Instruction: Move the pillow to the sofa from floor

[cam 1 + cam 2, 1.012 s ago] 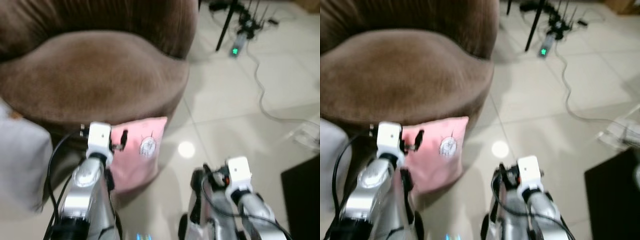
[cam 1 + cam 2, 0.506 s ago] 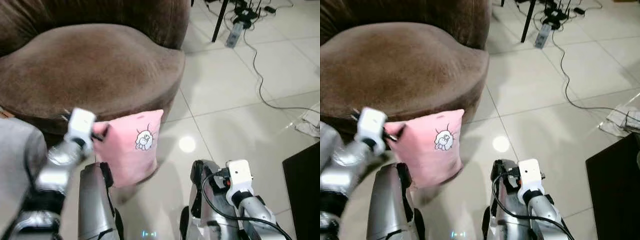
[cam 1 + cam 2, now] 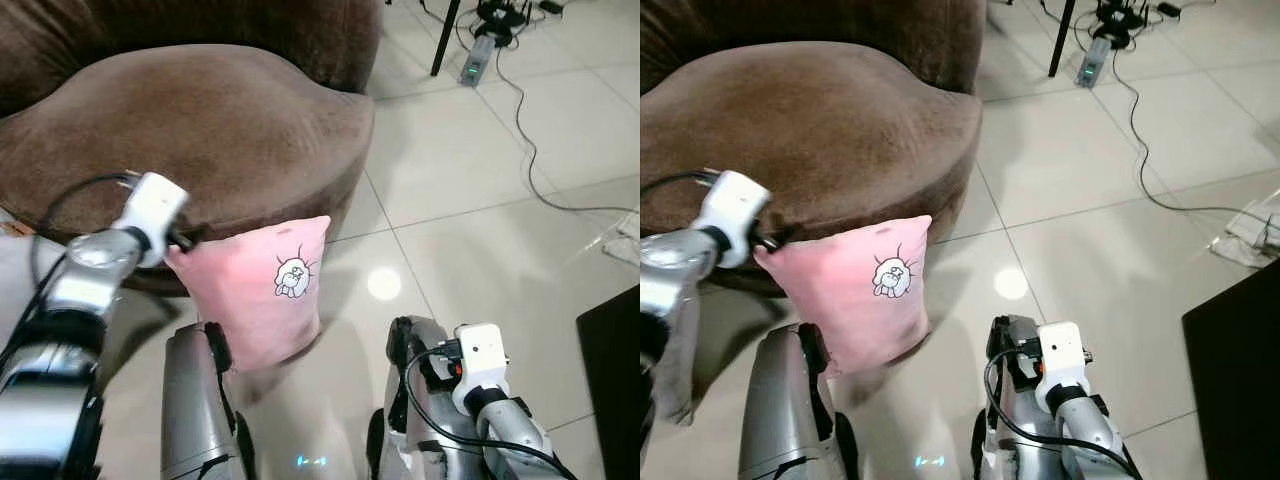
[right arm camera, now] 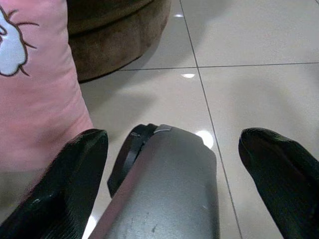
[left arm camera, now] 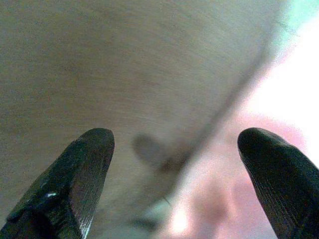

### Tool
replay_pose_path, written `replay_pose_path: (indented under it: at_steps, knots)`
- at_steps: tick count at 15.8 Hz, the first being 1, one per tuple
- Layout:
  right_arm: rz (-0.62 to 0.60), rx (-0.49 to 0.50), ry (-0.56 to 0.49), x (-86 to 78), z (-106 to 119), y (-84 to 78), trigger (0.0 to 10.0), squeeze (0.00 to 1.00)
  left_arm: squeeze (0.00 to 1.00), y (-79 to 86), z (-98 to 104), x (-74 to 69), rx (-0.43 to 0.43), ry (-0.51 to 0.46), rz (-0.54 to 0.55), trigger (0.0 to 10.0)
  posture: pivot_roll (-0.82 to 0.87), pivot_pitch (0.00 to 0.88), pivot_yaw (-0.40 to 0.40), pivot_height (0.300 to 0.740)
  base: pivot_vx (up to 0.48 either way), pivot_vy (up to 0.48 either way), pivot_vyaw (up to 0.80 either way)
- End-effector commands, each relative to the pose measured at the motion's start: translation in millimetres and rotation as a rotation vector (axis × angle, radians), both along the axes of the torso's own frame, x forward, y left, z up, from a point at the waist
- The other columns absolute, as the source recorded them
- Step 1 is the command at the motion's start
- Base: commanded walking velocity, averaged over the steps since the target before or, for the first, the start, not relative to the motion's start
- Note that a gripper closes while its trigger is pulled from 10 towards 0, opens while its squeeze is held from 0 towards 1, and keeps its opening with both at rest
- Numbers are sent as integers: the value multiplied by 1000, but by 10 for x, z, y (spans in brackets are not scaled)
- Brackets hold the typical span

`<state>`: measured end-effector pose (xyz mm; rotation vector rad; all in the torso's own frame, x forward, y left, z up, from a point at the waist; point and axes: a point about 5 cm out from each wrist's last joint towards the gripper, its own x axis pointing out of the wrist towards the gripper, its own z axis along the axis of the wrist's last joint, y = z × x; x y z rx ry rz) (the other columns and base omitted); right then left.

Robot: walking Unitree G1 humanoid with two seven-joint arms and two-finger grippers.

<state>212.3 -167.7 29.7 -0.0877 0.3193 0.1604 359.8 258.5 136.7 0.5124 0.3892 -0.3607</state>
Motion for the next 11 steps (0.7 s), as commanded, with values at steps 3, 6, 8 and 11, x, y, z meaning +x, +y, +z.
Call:
replay_pose_path:
  at_steps: [3, 6, 8, 11]
  knots:
    - [-30, -11, 54, -162, -90, -22, 10000, 0, 0, -92, -100, 18, 31, 100, -74, 10000, -153, 245, 7, 446, 0, 0, 0]
    - [-59, -4, 66, -277, -111, -1, 10000, 0, 0, -241, -112, 68, 81, 160, -169, 10000, -174, 263, 32, 446, 0, 0, 0]
    - [-70, -2, 68, -305, -111, 7, 10000, 0, 0, -279, -167, 66, 127, 179, -184, 10000, -182, 270, 39, 446, 0, 0, 0]
    - [-87, -4, 73, -376, -90, -15, 10000, 0, 0, -415, -364, 22, 188, 226, -206, 10000, -220, 295, 34, 446, 0, 0, 0]
